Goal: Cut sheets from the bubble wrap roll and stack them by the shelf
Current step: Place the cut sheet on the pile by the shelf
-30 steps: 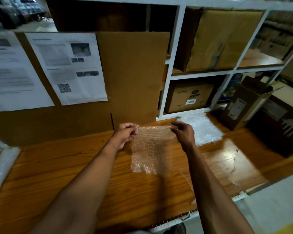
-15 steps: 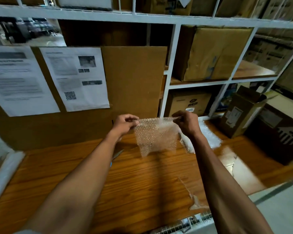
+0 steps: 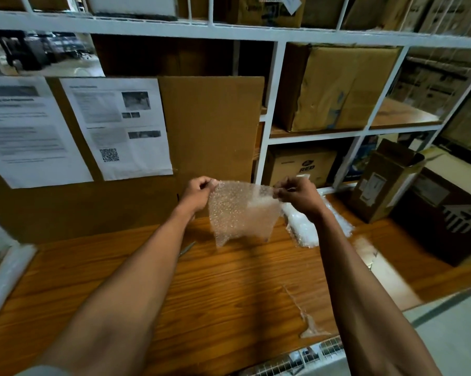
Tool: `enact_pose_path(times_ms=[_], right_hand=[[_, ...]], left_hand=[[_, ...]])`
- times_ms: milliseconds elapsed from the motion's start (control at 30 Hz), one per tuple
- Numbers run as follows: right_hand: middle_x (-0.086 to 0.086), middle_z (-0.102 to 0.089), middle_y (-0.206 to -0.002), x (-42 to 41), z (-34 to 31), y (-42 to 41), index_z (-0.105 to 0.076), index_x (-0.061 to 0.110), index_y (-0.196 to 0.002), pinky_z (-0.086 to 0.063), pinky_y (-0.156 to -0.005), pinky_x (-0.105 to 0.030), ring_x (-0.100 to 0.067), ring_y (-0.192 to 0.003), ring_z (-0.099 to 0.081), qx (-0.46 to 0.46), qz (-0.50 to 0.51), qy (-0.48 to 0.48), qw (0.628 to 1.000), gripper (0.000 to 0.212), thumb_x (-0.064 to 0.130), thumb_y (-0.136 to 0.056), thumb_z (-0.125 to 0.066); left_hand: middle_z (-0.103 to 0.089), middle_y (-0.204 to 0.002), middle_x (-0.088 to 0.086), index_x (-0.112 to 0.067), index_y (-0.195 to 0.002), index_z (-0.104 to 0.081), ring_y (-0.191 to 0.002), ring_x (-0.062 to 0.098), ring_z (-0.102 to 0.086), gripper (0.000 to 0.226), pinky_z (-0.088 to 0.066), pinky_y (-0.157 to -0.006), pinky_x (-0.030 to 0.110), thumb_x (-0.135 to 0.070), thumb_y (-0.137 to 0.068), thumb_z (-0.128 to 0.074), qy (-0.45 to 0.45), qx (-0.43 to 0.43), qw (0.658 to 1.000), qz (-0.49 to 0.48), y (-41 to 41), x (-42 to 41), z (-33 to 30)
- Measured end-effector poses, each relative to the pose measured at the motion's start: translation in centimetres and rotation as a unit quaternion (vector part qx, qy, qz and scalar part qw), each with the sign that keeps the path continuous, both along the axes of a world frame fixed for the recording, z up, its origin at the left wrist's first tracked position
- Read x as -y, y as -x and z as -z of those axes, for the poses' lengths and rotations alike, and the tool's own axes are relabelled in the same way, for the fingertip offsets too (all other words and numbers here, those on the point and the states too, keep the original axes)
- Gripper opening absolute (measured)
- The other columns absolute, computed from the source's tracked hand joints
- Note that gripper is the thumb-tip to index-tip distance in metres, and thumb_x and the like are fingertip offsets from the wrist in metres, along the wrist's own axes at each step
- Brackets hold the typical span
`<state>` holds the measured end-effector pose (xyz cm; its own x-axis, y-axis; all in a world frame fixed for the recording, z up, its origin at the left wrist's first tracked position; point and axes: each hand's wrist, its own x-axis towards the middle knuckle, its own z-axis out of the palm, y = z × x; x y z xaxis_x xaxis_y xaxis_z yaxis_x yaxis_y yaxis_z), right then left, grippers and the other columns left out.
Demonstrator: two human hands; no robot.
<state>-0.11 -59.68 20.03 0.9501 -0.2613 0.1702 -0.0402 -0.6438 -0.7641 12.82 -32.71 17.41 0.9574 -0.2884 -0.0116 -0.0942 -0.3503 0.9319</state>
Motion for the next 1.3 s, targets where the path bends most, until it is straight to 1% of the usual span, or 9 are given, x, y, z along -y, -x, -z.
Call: enact_pose_path(times_ms=[100, 300, 400, 467, 733, 967, 1067, 1200, 1300], right_hand=[[-0.001, -0.077, -0.083, -0.1, 0.9, -0.5, -0.074, 0.015, -0.086, -0.065, -0.080, -0.038, -0.013, -0.076, -0.076, -0.072, 0.020, 0.070, 0.995, 0.014, 0.003, -0.092, -0.076], [-0.008, -0.071, -0.088, 0.3, 1.3, 0.1, -0.070, 0.003, -0.097, -0.056, -0.065, -0.027, -0.013, -0.075, -0.065, -0.108, -0.070, -0.260, 0.957, 0.014, -0.003, -0.101, -0.059], [-0.004, -0.072, -0.083, 0.3, 2.5, -0.5, -0.073, 0.006, -0.091, -0.052, -0.062, -0.027, -0.013, -0.071, -0.066, -0.124, -0.017, -0.171, 0.977, 0.013, 0.000, -0.098, -0.064], [-0.001, -0.075, -0.085, -0.2, 3.3, -1.0, -0.075, 0.011, -0.089, -0.051, -0.064, -0.025, -0.012, -0.077, -0.069, -0.082, 0.056, -0.054, 0.994, 0.008, 0.006, -0.094, -0.072], [-0.019, -0.070, -0.103, -1.2, 3.8, -1.5, -0.067, 0.005, -0.101, -0.064, -0.086, -0.051, -0.033, -0.094, -0.073, -0.052, 0.013, -0.211, 0.976, 0.005, 0.001, -0.098, -0.066], [-0.007, -0.063, -0.089, -2.1, 3.0, -1.6, -0.065, 0.001, -0.106, -0.056, -0.066, -0.027, -0.010, -0.071, -0.062, -0.028, -0.046, -0.223, 0.973, 0.005, 0.003, -0.104, -0.061], [-0.004, -0.063, -0.089, -2.4, 2.8, -1.9, -0.064, 0.001, -0.109, -0.057, -0.068, -0.029, -0.006, -0.069, -0.061, -0.025, -0.065, -0.240, 0.968, 0.007, 0.005, -0.104, -0.061], [-0.006, -0.065, -0.097, -2.4, 2.7, -1.9, -0.063, 0.001, -0.113, -0.059, -0.075, -0.033, -0.013, -0.077, -0.064, -0.027, -0.074, -0.289, 0.954, 0.011, 0.007, -0.104, -0.061], [-0.007, -0.063, -0.095, -2.0, 2.8, -1.8, -0.064, 0.002, -0.113, -0.057, -0.070, -0.030, -0.013, -0.077, -0.062, -0.028, -0.079, -0.316, 0.945, 0.010, 0.007, -0.104, -0.061]], left_hand=[[-0.071, -0.102, -0.001, -0.018, -0.105, -0.073, -0.099, 0.018, -0.064, 0.019, -0.046, -0.084, 0.030, -0.027, -0.105, -0.057, -0.076, -0.002, 0.997, 0.022, 0.1, 0.5, 0.5], [-0.069, -0.120, 0.006, -0.024, -0.103, -0.069, -0.119, 0.024, -0.061, 0.010, -0.046, -0.108, 0.044, -0.027, -0.104, -0.060, 0.072, -0.111, 0.990, 0.045, 0.0, -0.7, 0.8], [-0.072, -0.116, 0.011, -0.017, -0.104, -0.072, -0.115, 0.029, -0.065, 0.017, -0.052, -0.103, 0.047, -0.030, -0.103, -0.062, 0.027, -0.110, 0.992, 0.055, -0.5, -0.9, 1.6], [-0.072, -0.108, 0.009, -0.014, -0.102, -0.071, -0.100, 0.022, -0.066, 0.020, -0.054, -0.083, 0.035, -0.029, -0.105, -0.058, -0.047, -0.054, 0.997, 0.032, -0.4, -0.4, 2.0], [-0.074, -0.107, 0.011, -0.008, -0.104, -0.073, -0.105, 0.029, -0.068, 0.023, -0.051, -0.091, 0.035, -0.024, -0.105, -0.056, -0.049, -0.009, 0.999, -0.023, -0.5, 0.6, 2.8], [-0.073, -0.105, -0.003, -0.021, -0.111, -0.072, -0.098, 0.015, -0.069, 0.035, -0.058, -0.086, 0.032, -0.050, -0.092, -0.072, 0.040, 0.005, 0.999, 0.024, 0.7, 0.5, 1.9], [-0.069, -0.107, -0.006, -0.027, -0.113, -0.072, -0.100, 0.008, -0.063, 0.037, -0.053, -0.084, 0.027, -0.046, -0.083, -0.082, -0.021, 0.034, 0.995, 0.091, 0.9, 1.0, 1.3], [-0.072, -0.103, -0.010, -0.031, -0.097, -0.076, -0.101, 0.009, -0.065, 0.012, -0.055, -0.097, 0.045, -0.032, -0.086, -0.081, -0.104, 0.058, 0.978, 0.170, 0.3, 1.6, 1.7], [-0.064, -0.120, -0.008, -0.031, -0.102, -0.071, -0.113, 0.013, -0.059, 0.019, -0.050, -0.101, 0.044, -0.036, -0.086, -0.081, -0.097, 0.070, 0.978, 0.171, 0.3, 1.9, 2.0]])
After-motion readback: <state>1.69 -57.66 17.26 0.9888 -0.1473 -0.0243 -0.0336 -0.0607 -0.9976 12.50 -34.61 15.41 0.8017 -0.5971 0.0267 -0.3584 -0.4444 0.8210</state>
